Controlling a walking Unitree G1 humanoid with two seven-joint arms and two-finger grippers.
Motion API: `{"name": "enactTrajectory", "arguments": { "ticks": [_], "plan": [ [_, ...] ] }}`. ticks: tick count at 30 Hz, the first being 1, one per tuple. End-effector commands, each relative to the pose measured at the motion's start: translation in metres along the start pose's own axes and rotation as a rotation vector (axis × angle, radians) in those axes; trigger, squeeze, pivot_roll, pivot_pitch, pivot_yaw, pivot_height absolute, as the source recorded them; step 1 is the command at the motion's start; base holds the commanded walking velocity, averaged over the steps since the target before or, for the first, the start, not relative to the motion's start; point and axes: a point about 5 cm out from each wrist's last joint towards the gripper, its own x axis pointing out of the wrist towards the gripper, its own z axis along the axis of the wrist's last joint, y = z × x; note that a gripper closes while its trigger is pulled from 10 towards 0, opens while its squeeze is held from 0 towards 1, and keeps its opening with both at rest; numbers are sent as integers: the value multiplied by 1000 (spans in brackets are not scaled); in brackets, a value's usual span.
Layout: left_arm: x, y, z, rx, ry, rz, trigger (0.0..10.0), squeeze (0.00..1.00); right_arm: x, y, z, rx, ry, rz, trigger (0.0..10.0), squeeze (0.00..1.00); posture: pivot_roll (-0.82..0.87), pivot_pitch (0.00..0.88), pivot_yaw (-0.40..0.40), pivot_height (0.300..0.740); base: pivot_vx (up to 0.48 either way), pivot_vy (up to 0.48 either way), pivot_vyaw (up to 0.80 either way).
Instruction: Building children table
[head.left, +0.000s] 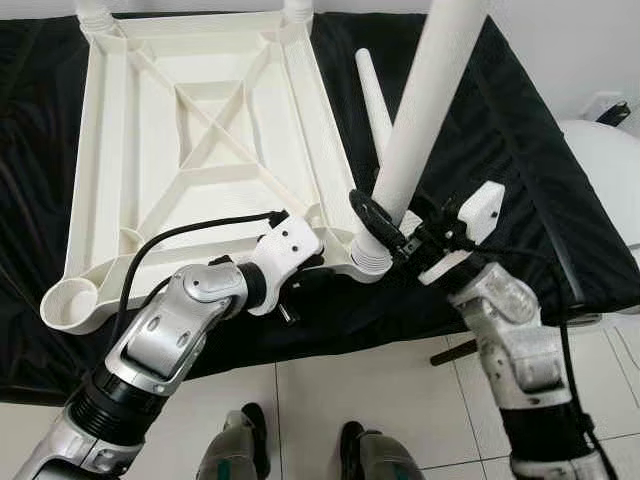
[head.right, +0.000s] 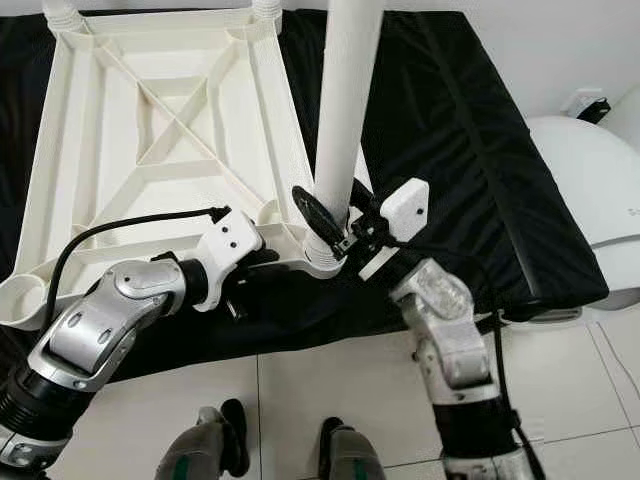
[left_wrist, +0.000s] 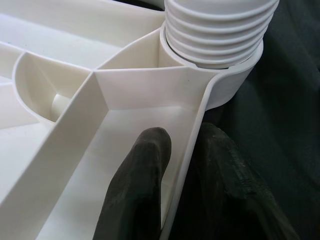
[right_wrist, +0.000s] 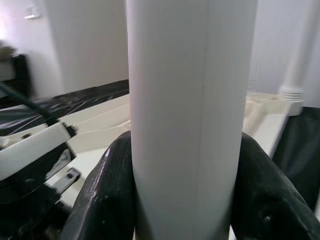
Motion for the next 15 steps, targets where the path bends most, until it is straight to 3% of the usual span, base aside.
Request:
{"name": "enactTrajectory", "arguments": {
  "ticks": [1,12,15],
  "plan": [
    [-1,-16,10,30,-50,-114,10000,0,-26,-3,-49,150,261,-10,10000,0,-41,306,-29,740,0,0,0],
    [-4,-20,16,38,-67,-107,10000,0,-29,-14,-44,233,248,263,10000,0,-24,301,-39,740,0,0,0],
    [-4,-20,17,39,-68,-105,10000,0,-31,-15,-46,253,257,276,10000,0,-20,299,-39,740,0,0,0]
  ]
}}
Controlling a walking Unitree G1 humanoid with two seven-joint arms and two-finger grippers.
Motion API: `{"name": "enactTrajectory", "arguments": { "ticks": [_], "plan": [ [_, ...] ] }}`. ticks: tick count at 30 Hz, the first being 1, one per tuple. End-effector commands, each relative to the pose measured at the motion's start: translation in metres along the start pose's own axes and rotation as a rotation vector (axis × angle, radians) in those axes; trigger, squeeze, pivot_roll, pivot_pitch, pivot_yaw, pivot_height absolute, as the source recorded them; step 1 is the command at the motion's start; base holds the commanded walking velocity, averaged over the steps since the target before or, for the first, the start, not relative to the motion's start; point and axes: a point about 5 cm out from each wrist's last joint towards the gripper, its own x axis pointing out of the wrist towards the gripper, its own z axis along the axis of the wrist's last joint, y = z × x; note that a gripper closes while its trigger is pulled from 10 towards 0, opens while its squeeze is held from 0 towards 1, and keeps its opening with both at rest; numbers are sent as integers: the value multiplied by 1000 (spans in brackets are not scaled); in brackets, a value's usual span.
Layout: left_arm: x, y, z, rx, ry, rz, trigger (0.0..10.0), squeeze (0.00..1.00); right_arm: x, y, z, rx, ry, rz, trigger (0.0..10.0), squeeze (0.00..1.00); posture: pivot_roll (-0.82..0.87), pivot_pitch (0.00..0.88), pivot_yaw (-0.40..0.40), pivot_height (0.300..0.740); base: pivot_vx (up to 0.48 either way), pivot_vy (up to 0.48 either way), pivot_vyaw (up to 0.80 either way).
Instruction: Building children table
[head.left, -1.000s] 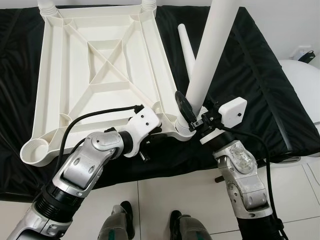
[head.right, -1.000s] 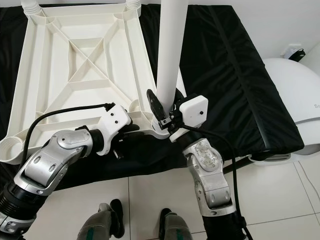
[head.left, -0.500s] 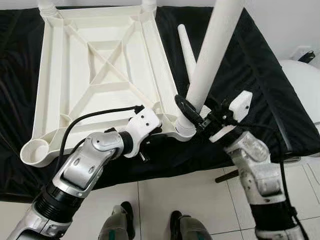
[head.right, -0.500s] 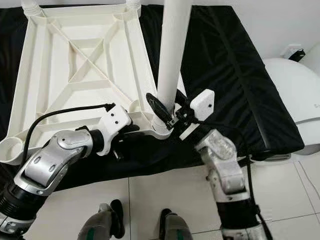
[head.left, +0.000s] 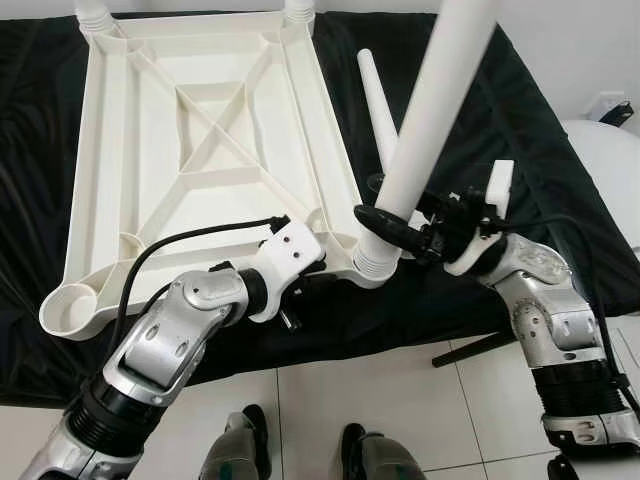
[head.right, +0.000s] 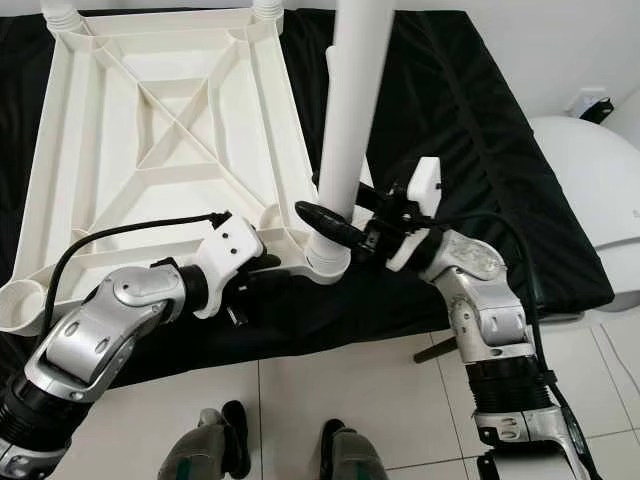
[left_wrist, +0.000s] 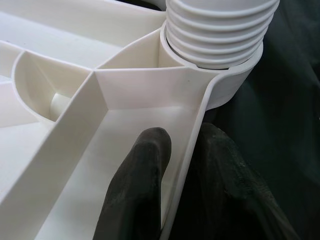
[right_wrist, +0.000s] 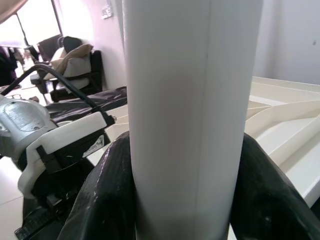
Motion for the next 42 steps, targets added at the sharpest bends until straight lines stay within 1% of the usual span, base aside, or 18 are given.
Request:
{"name": "enactTrajectory", "arguments": {
  "ticks": [1,11,13,14,17,20,24,29,32,42],
  "plan": [
    [-1,-13,14,31,-68,-89,10000,0,-24,8,-51,197,209,-42,10000,0,-17,298,-37,740,0,0,0],
    [-2,-12,16,32,-71,-86,10000,0,-28,21,-59,223,219,-26,10000,0,-19,300,-31,740,0,0,0],
    [-2,-12,17,33,-73,-86,10000,0,-32,26,-66,251,230,-42,10000,0,-20,305,-27,740,0,0,0],
    [-2,-12,17,33,-73,-86,10000,0,-32,26,-66,251,230,-42,10000,0,-20,305,-27,740,0,0,0],
    [-3,-13,19,29,-76,-87,10000,0,-36,32,-72,261,232,-46,10000,0,-20,310,-25,740,0,0,0],
    [-3,-13,19,29,-77,-88,10000,0,-37,36,-76,261,235,-53,10000,0,-20,312,-24,740,0,0,0],
    [-4,-12,20,30,-77,-88,10000,0,-38,45,-78,220,237,-45,10000,0,-19,315,-18,740,0,0,0],
    [-4,-12,20,31,-76,-89,10000,0,-37,46,-78,217,231,-50,10000,0,-19,317,-16,740,0,0,0],
    [-4,-11,21,28,-76,-90,10000,0,-39,45,-82,197,247,-66,10000,0,-20,318,-16,740,0,0,0],
    [-4,-12,21,27,-75,-90,10000,0,-38,44,-84,184,260,-68,10000,0,-18,319,-18,740,0,0,0]
  ]
}}
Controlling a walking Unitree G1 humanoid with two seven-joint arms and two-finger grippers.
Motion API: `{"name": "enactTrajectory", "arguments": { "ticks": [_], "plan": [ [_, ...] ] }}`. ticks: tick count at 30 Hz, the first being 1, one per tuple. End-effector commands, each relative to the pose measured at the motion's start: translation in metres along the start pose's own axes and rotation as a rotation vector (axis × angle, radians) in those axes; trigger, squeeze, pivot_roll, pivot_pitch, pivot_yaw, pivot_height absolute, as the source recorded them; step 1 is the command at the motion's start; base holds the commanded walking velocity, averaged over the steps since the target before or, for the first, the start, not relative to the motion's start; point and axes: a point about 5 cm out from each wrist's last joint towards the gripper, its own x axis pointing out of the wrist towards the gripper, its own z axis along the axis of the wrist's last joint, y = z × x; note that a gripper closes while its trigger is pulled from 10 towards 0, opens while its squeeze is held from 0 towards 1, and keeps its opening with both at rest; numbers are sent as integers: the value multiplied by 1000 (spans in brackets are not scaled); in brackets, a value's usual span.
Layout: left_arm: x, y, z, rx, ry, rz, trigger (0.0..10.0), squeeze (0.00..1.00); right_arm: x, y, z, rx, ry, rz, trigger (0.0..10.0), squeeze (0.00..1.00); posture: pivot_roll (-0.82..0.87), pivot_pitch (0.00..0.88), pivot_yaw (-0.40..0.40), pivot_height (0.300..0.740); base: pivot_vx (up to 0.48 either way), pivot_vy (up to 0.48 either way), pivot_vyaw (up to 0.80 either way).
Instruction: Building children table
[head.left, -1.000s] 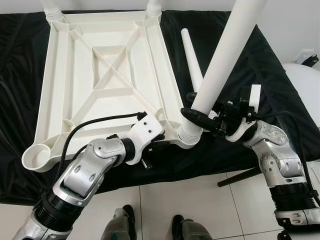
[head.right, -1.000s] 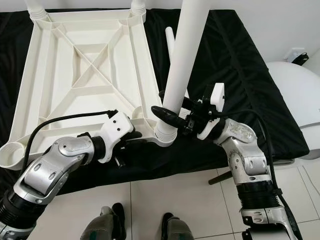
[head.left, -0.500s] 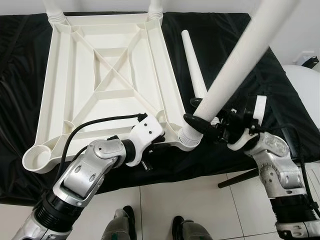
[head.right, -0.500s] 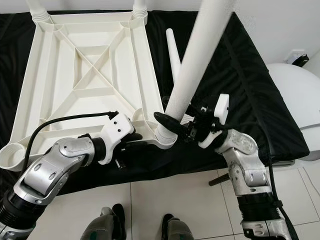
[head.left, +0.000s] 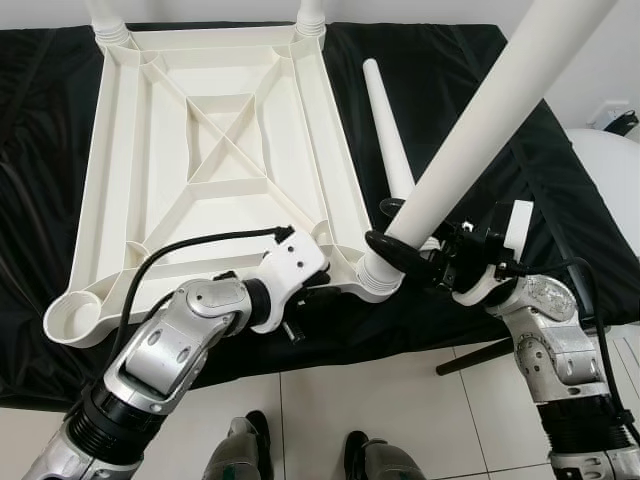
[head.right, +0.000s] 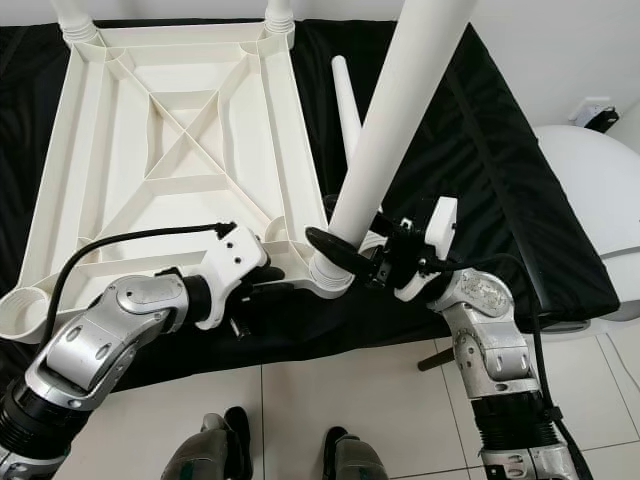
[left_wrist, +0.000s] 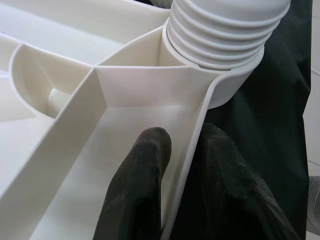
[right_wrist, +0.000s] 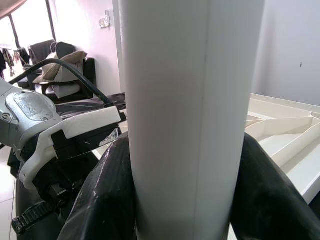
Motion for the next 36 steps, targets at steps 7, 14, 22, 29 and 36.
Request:
{"name": "enactTrajectory", "arguments": {
  "ticks": [7,14,22,29,36],
  "plan": [
    [-4,-8,21,64,-89,-57,10000,0,-30,27,-73,259,328,-53,10000,0,-18,318,-19,740,0,0,0],
    [-4,-8,24,68,-95,-53,10000,0,-25,21,-76,274,325,-137,10000,0,-19,316,-20,740,0,0,0],
    [-4,-9,24,67,-98,-53,10000,0,-19,15,-74,261,298,-193,10000,0,-17,318,-23,740,0,0,0],
    [-5,-8,25,66,-100,-49,10000,0,-17,13,-72,241,270,-250,10000,0,-20,322,-23,740,0,0,0],
    [-5,-7,26,64,-104,-47,10000,0,-13,20,-66,222,234,-294,10000,0,-25,328,-20,740,0,0,0]
  ]
}}
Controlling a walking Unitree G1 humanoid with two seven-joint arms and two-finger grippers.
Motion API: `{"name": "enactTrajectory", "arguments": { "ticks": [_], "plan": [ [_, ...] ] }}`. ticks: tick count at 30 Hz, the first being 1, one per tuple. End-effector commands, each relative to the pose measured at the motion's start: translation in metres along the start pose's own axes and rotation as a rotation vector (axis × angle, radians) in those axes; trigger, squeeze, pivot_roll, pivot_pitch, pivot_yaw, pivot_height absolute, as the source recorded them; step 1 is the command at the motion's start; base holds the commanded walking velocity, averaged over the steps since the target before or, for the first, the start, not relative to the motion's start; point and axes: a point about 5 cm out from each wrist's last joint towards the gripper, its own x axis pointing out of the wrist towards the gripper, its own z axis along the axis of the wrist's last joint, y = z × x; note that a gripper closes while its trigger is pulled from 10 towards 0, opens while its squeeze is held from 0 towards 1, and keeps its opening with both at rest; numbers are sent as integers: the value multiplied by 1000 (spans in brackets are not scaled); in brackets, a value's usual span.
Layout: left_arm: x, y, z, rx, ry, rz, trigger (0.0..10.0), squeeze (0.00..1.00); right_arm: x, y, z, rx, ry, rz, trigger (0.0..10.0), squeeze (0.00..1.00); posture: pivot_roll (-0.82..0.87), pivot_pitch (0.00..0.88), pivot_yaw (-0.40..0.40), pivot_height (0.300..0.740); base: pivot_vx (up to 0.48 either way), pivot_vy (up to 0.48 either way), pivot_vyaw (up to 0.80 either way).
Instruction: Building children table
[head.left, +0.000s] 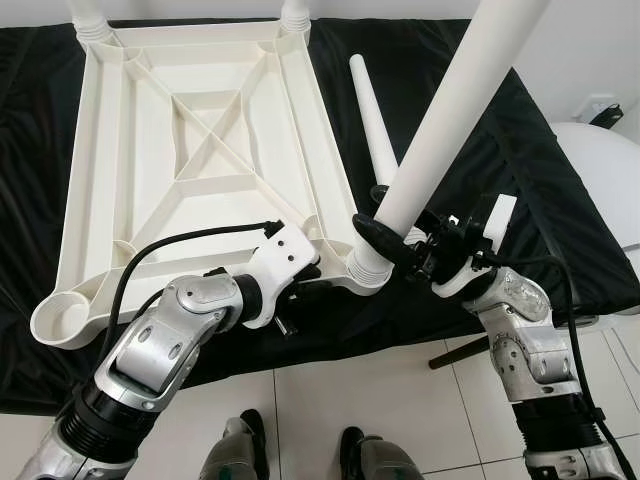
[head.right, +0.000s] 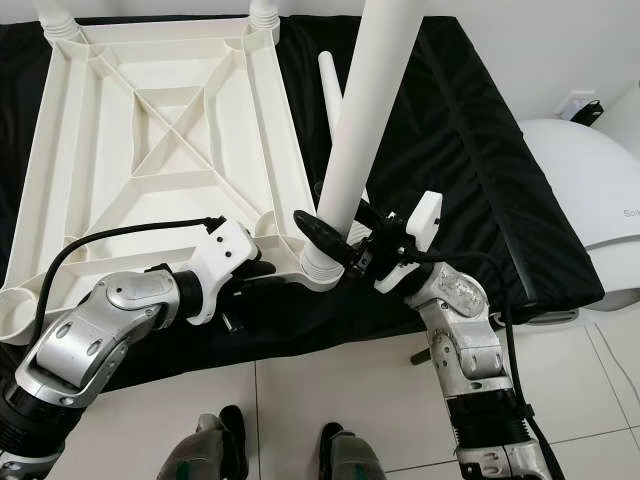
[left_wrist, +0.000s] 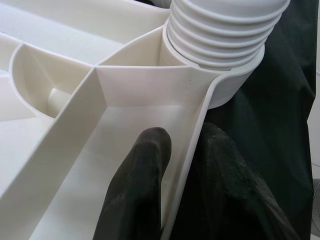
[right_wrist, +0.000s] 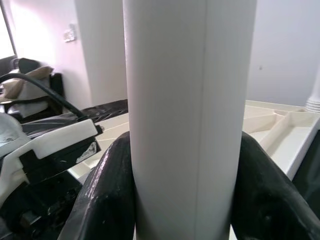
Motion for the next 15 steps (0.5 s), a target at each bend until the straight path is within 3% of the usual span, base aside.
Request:
{"name": "enactTrajectory", "arguments": {
  "ticks": [1,15],
  "plan": [
    [-1,-13,26,73,-108,-78,10000,0,-34,10,-60,170,304,-123,10000,0,-25,328,-20,740,0,0,0],
    [0,-10,28,77,-114,-75,10000,0,-28,23,-53,129,247,-262,10000,0,-29,332,-16,740,0,0,0]
  ]
}}
